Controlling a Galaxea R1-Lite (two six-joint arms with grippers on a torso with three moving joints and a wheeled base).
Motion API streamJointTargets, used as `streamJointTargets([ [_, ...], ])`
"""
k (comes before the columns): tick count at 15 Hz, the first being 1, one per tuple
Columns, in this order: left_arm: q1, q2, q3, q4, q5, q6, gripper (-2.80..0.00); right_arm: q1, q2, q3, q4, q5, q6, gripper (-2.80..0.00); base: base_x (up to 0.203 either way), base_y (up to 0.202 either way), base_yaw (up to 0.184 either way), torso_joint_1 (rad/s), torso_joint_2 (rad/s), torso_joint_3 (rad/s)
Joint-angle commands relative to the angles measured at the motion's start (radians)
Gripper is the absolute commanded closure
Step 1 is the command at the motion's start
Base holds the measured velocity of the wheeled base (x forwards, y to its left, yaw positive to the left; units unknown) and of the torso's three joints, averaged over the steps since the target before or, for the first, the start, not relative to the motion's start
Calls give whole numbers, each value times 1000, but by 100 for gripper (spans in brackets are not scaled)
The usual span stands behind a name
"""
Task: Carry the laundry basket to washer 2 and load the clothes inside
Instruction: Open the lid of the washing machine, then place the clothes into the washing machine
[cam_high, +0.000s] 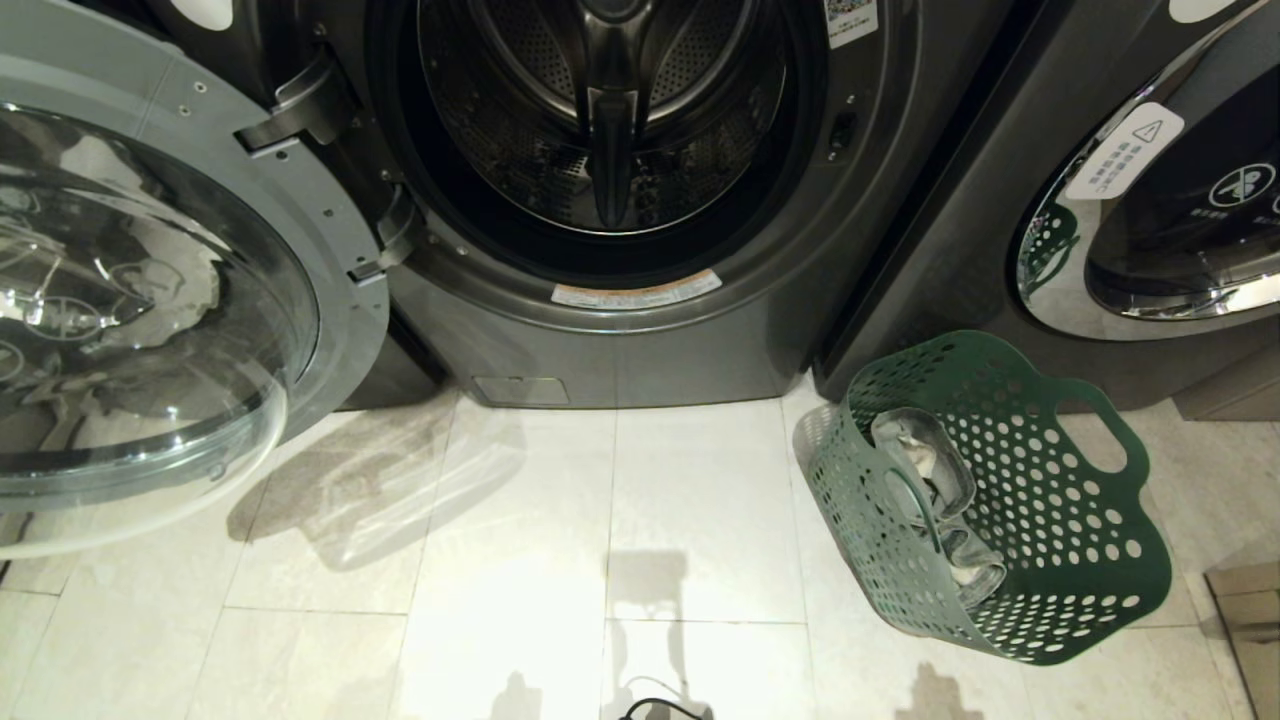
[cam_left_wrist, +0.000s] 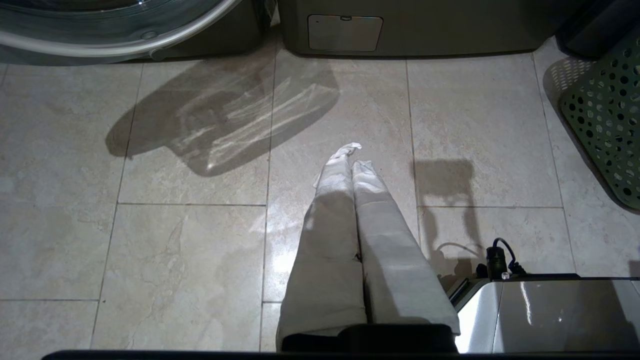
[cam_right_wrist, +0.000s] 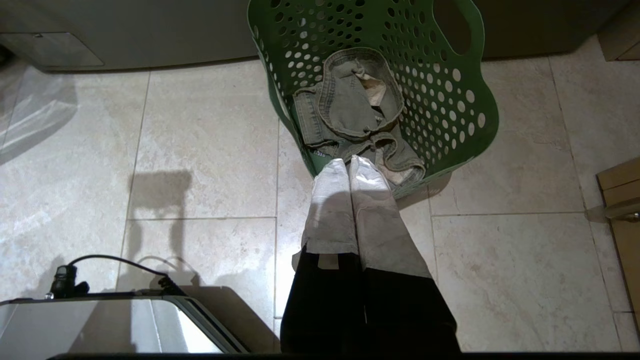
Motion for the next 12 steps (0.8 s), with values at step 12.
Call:
streamJointTargets([
  [12, 0, 1, -2, 1, -9, 20, 0, 0, 1, 2, -2, -1, -5, 0, 0, 0, 0, 0, 0, 0],
])
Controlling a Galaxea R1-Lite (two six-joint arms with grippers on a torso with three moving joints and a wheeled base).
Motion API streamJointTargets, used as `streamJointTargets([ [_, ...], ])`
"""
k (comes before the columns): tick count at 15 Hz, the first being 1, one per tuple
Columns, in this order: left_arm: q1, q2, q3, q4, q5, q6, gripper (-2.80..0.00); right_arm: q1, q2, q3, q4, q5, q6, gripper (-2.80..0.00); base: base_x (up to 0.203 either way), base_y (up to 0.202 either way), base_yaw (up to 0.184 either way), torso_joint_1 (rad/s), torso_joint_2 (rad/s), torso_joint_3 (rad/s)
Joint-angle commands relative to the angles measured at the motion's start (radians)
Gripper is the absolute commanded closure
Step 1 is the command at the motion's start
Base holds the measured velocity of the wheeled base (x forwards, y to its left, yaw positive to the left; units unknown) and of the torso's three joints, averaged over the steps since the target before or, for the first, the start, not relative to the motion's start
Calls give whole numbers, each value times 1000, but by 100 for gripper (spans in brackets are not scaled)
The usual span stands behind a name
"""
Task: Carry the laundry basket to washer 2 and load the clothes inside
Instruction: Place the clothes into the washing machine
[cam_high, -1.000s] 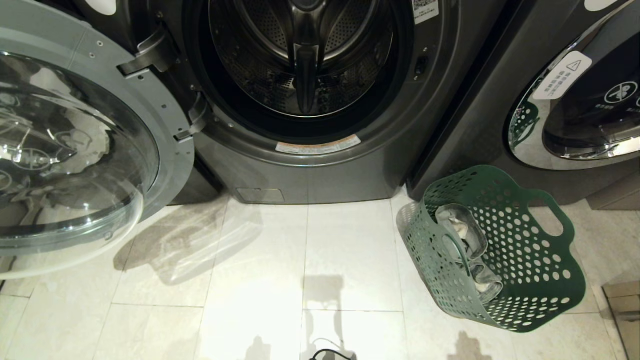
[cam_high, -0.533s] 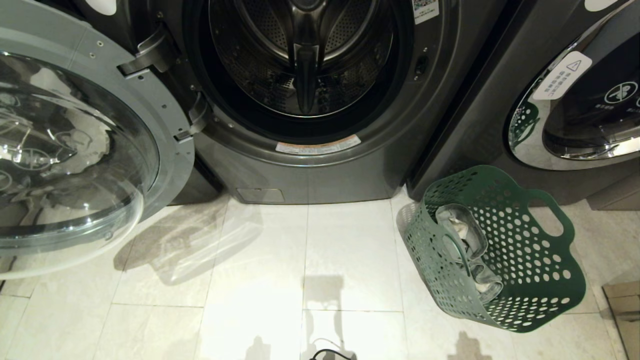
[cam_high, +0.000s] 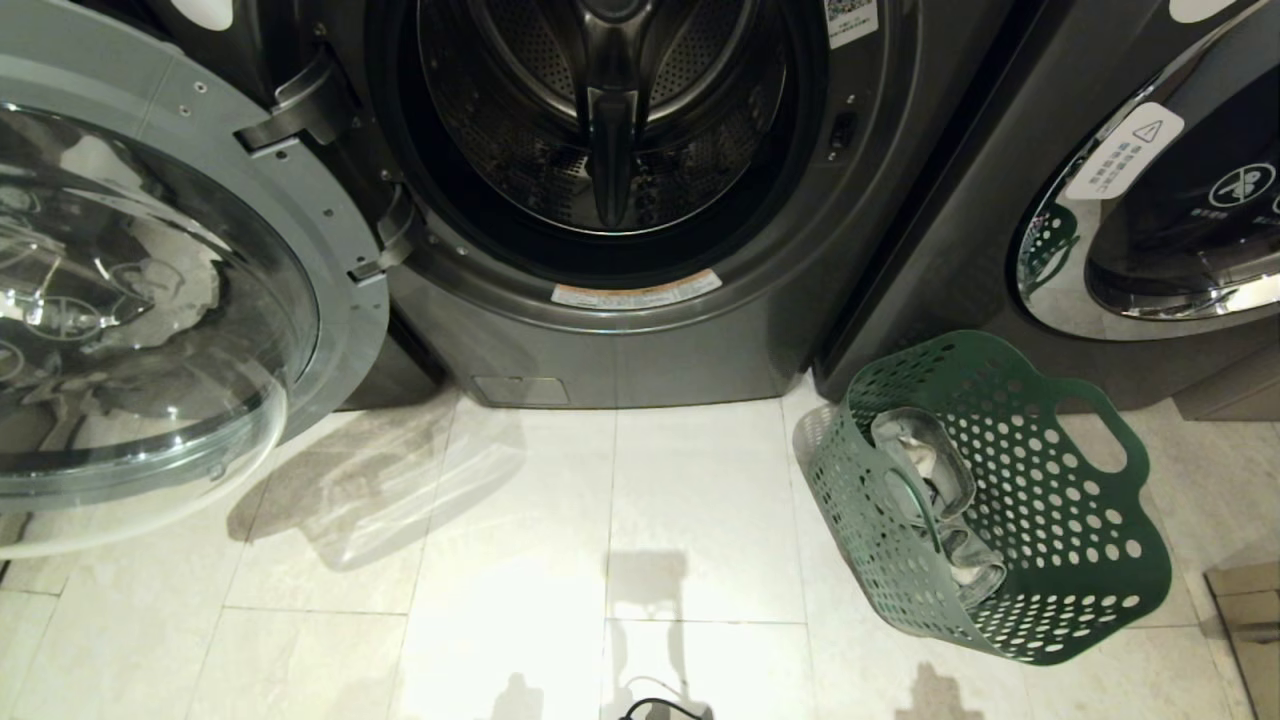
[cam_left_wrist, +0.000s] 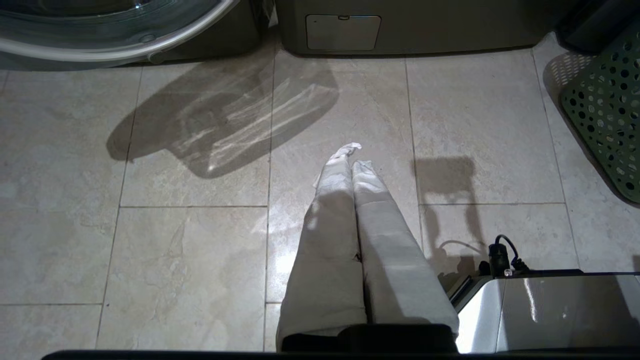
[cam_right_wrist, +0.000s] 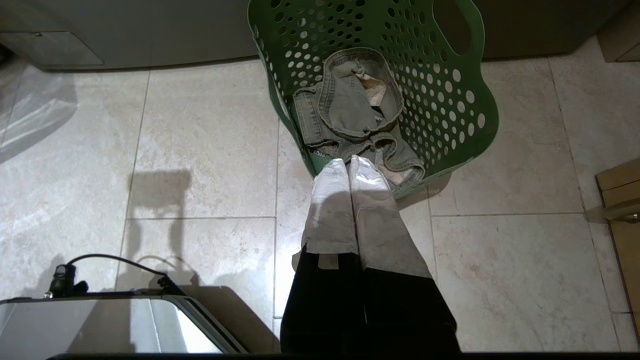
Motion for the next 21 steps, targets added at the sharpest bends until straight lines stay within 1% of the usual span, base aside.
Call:
streamJointTargets([
  [1, 0, 1, 0, -1, 1, 2, 0, 0, 1, 1, 0, 1, -4, 0, 0, 0, 0, 0, 0, 0],
  [2, 0, 0, 0, -2, 5, -7, 0, 0, 1, 1, 0, 1, 0, 0, 0, 0, 0, 0, 0, 0],
  [3, 0, 1, 0, -2, 6, -30, 0, 0, 1, -1, 0, 1, 2, 0, 0, 0, 0, 0, 0, 0],
  [7, 0, 1, 0, -1, 7, -31, 0, 0, 1, -1, 0, 1, 4, 0, 13, 0, 0, -1, -1, 1],
  [16, 0, 1, 0, -2, 7, -32, 0, 0, 1, -1, 0, -1, 5, 0, 182, 0, -1, 5, 4, 2],
  [21, 0, 1, 0, -2, 7, -34, 0, 0, 1, -1, 0, -1, 5, 0, 0, 0, 0, 0, 0, 0],
])
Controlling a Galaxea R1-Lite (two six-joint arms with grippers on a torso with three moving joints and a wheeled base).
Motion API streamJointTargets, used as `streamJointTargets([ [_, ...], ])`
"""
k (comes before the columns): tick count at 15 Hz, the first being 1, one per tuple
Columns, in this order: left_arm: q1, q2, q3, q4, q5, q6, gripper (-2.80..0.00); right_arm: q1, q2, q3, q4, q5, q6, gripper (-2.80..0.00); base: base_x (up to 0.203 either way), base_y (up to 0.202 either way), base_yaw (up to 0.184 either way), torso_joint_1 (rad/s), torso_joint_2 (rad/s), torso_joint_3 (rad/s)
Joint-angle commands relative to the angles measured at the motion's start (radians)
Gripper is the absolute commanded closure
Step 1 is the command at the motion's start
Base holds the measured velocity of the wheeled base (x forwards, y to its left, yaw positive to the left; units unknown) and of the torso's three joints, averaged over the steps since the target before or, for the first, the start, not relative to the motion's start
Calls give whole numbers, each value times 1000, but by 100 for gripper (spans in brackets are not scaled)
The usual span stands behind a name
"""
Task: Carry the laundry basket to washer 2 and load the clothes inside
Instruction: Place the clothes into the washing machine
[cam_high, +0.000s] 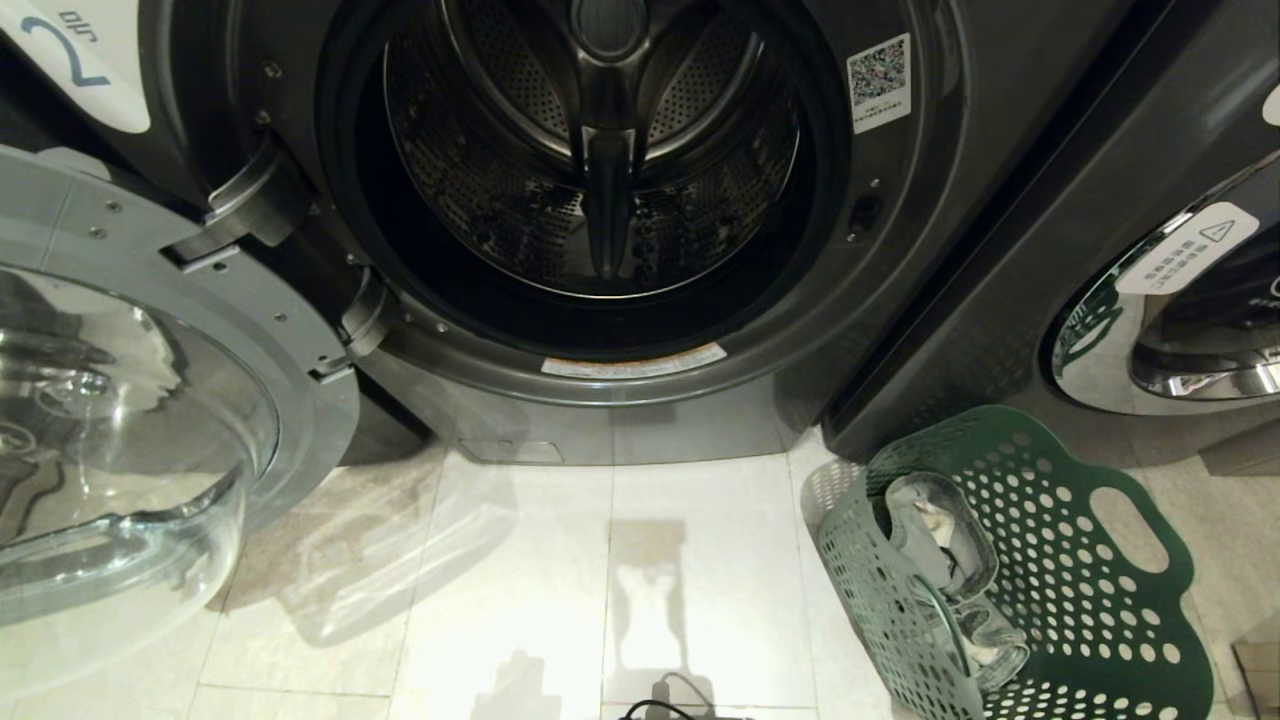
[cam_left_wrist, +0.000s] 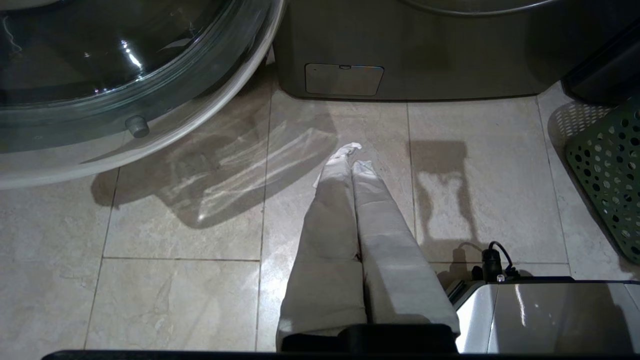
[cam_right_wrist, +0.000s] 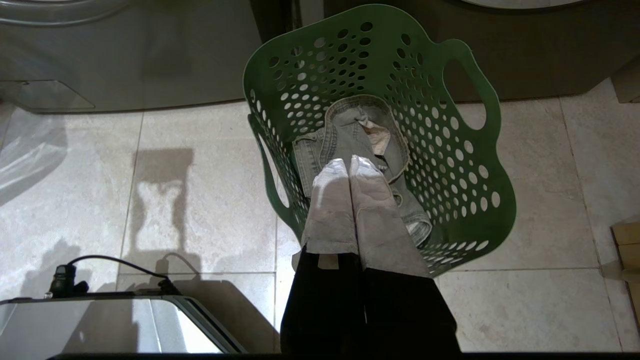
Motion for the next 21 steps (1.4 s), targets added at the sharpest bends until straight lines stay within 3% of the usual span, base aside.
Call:
streamJointTargets([
  [1, 1, 1, 0, 0, 0, 0, 0, 0, 1, 0, 0, -1, 1, 0, 0, 0, 0, 0, 0, 0],
  [21, -1, 1, 2, 0, 0, 1, 0, 0, 1, 2, 0, 0, 1, 0, 0, 0, 0, 0, 0, 0],
])
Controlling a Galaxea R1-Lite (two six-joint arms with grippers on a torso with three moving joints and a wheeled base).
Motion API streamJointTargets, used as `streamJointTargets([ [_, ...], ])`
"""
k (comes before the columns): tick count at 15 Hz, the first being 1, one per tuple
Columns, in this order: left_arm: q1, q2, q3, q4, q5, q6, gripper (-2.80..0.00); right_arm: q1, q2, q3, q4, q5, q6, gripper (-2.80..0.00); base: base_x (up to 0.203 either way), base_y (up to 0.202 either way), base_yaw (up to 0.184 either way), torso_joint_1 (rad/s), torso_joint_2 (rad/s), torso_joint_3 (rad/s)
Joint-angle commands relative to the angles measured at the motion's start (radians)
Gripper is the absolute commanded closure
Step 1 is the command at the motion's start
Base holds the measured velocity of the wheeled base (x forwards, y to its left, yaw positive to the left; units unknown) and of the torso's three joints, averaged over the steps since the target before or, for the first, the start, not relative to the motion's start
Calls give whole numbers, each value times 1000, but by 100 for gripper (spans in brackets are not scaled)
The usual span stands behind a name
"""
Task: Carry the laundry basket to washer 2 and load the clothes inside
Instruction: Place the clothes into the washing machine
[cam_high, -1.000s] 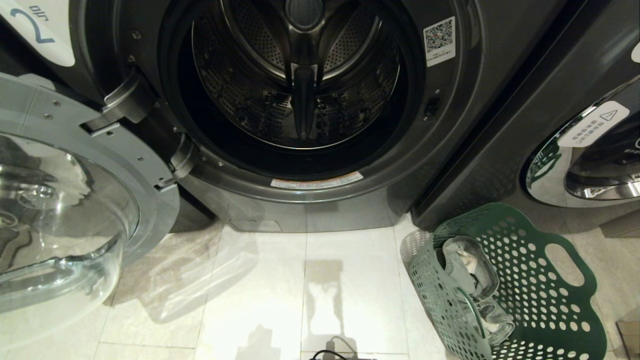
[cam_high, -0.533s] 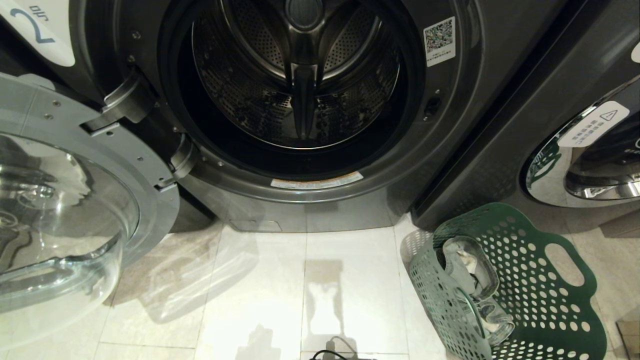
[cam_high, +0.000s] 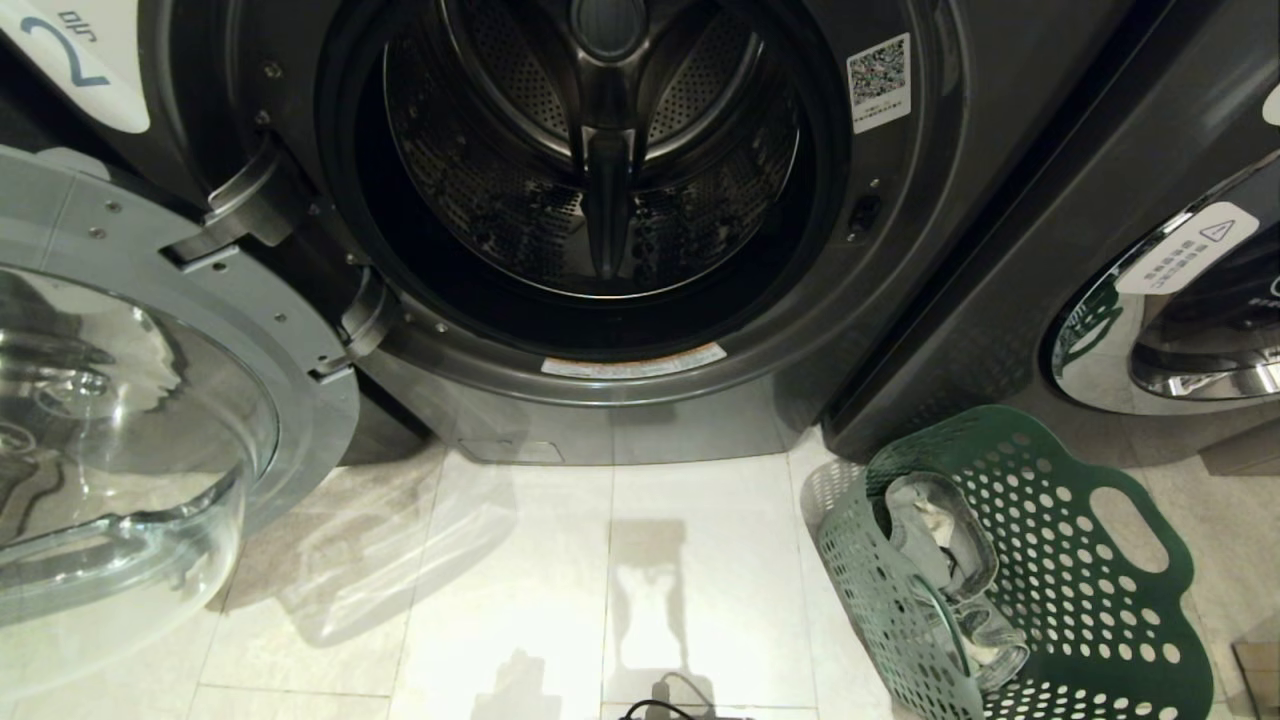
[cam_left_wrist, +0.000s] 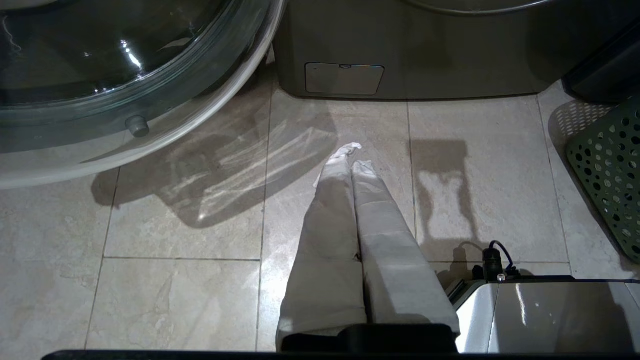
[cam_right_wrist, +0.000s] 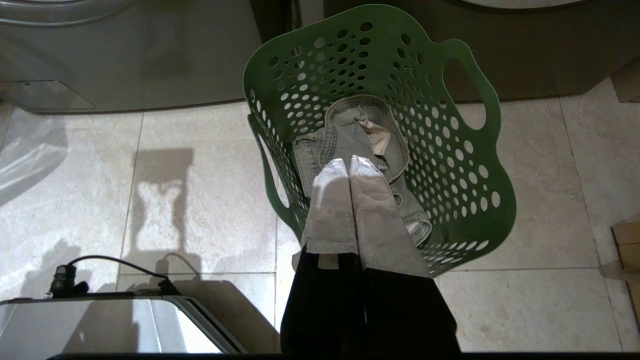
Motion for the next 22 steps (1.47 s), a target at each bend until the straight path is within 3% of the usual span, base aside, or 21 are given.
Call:
streamJointTargets([
  [1, 0, 1, 0, -1, 0, 0, 0, 0, 1, 0, 0, 1, -2, 0, 0, 0, 0, 0, 0, 0],
  [12, 0, 1, -1, 1, 0, 0, 0, 0, 1, 0, 0, 1, 1, 0, 0, 0, 0, 0, 0, 0],
  [22, 1, 1, 0, 1, 0, 0, 0, 0, 1, 0, 0, 2, -8, 0, -1, -5, 122, 0, 2, 0],
])
